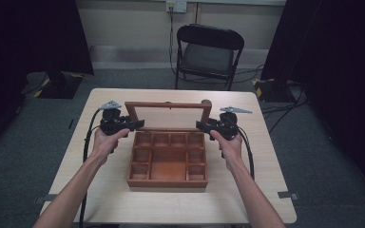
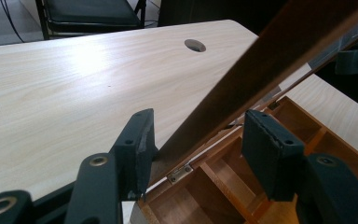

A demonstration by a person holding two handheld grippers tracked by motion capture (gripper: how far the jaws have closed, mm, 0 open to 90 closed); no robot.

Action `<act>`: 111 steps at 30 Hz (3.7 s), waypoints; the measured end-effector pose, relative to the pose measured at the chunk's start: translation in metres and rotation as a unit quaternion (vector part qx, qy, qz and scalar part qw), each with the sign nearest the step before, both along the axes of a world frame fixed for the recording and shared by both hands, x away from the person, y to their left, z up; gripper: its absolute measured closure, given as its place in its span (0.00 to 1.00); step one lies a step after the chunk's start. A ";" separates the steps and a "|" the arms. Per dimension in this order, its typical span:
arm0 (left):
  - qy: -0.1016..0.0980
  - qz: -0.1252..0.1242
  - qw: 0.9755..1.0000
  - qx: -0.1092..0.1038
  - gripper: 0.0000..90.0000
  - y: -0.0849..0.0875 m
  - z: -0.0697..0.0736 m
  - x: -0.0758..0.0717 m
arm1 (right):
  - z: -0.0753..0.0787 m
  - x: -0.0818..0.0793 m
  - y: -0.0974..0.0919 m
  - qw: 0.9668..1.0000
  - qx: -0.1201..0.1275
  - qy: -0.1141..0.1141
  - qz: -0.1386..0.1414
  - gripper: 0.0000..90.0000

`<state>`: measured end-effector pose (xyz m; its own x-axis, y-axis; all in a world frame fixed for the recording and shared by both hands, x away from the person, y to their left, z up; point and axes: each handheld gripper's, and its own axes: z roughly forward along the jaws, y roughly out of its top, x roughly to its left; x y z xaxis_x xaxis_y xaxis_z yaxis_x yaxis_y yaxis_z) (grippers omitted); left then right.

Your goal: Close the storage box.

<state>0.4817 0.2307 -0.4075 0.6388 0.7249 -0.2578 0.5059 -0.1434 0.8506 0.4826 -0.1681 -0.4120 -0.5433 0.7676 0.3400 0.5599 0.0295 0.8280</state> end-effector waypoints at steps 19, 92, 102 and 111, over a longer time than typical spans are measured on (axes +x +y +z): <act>0.003 -0.001 1.000 0.008 0.38 0.001 0.002 -0.014 | 0.002 -0.018 0.000 1.000 0.017 0.009 0.013 0.39; 0.005 -0.018 0.999 0.036 0.24 0.015 -0.014 -0.069 | 0.016 -0.063 -0.037 0.999 -0.032 0.030 0.016 0.46; 0.014 -0.021 0.999 0.035 0.25 0.014 -0.018 -0.071 | 0.042 -0.058 -0.014 0.997 -0.008 0.003 0.073 0.52; 0.014 -0.031 0.998 0.046 0.25 0.015 -0.022 -0.074 | 0.066 -0.066 0.032 0.985 0.007 -0.006 0.174 0.68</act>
